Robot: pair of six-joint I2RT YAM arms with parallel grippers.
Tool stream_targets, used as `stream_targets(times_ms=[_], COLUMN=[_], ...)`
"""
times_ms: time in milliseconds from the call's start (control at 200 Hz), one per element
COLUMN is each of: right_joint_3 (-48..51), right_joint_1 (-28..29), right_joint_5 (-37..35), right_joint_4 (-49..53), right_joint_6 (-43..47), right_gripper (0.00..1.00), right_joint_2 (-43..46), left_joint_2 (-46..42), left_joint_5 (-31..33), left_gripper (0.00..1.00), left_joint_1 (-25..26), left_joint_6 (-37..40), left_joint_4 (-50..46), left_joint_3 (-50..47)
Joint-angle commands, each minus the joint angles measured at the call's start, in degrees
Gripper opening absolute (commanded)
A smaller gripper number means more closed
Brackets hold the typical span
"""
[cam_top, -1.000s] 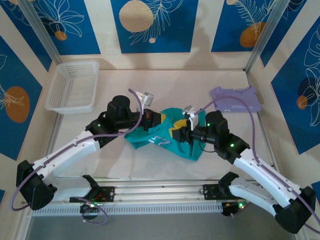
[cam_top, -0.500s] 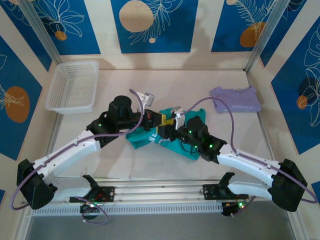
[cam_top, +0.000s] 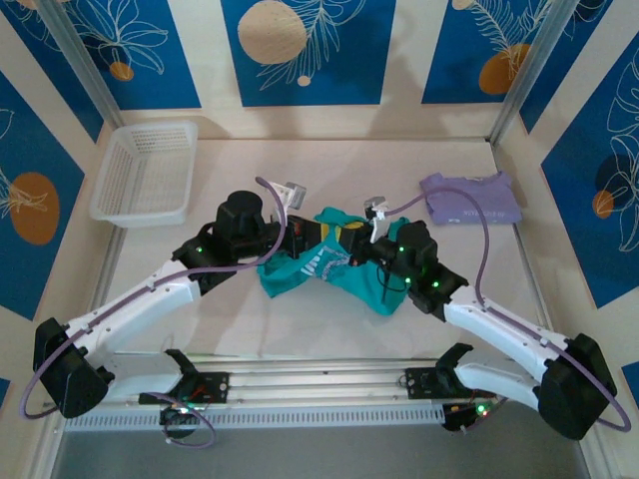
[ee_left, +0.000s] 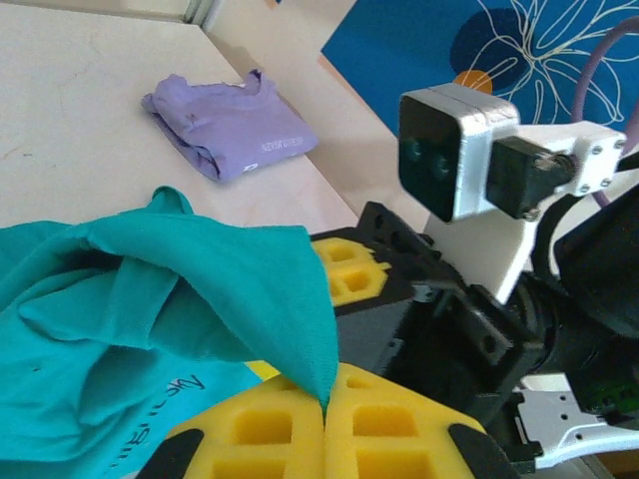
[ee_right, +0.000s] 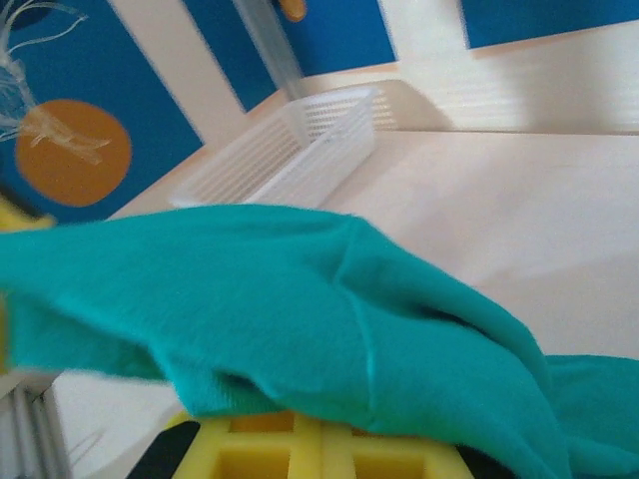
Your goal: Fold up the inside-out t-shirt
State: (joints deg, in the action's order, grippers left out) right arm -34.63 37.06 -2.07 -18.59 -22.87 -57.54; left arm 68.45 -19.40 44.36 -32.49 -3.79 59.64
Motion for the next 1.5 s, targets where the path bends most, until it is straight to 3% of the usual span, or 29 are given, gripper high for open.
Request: stream_targets(times_ms=[0, 90, 180, 395, 535, 760, 1050, 1180, 1295, 1345, 1405, 1495], right_joint_3=[-0.1, 0.9, 2.2, 3.4, 3.4, 3.7, 4.0, 4.0, 3.5, 3.0, 2.8, 3.8], right_joint_1=[-3.2, -6.1, -8.7, -12.0, -14.1, -15.9, -15.9, -16.0, -16.2, -16.8, -18.3, -19.4], right_joint_5=[16.3, 24.5, 30.8, 33.3, 35.0, 36.1, 35.5, 35.3, 32.5, 29.6, 24.8, 21.3], right_joint_4=[3.1, 2.6, -0.1, -1.3, -0.7, -0.7, -0.6, -0.4, 4.0, 7.9, 12.3, 15.2], right_joint_6=[4.1, 3.0, 0.1, -2.8, -2.8, -3.5, -3.3, -3.2, -1.8, -1.6, -2.9, -5.3], right_gripper=[0.0, 0.0, 0.0, 0.0, 0.0, 0.0, 0.0, 0.0, 0.0, 0.0, 0.0, 0.0], right_joint_2=[2.3, 3.0, 3.1, 2.8, 2.9, 3.1, 3.1, 3.3, 4.8, 6.6, 9.2, 11.7], left_joint_2=[0.3, 2.7, 5.4, 4.7, 2.2, 5.1, 15.8, 19.5, 21.2, 20.6, 17.9, 12.3], left_joint_5=[2.1, 1.9, 0.8, -2.5, -5.1, -12.4, -18.6, -21.5, -23.1, -23.6, -23.8, -23.7], left_gripper=[0.0, 0.0, 0.1, 0.36, 0.46, 0.53, 0.54, 0.45, 0.14, 0.05, 0.0, 0.0], left_joint_1=[-1.0, -2.5, -4.1, -8.9, -10.8, -10.7, -8.6, -8.1, -8.1, -8.6, -9.9, -11.7], left_joint_6=[0.2, -0.5, -1.1, 0.0, 2.1, 1.2, -1.9, -5.0, -7.5, -7.2, -6.6, -6.0], left_joint_4=[2.7, 4.2, 5.5, 5.2, 5.1, 9.6, 15.4, 20.3, 24.9, 25.2, 26.6, 31.8], left_joint_3=[1.5, 2.8, 4.1, 0.7, -4.5, -8.0, -2.8, -2.1, -1.5, -1.6, -3.0, -6.4])
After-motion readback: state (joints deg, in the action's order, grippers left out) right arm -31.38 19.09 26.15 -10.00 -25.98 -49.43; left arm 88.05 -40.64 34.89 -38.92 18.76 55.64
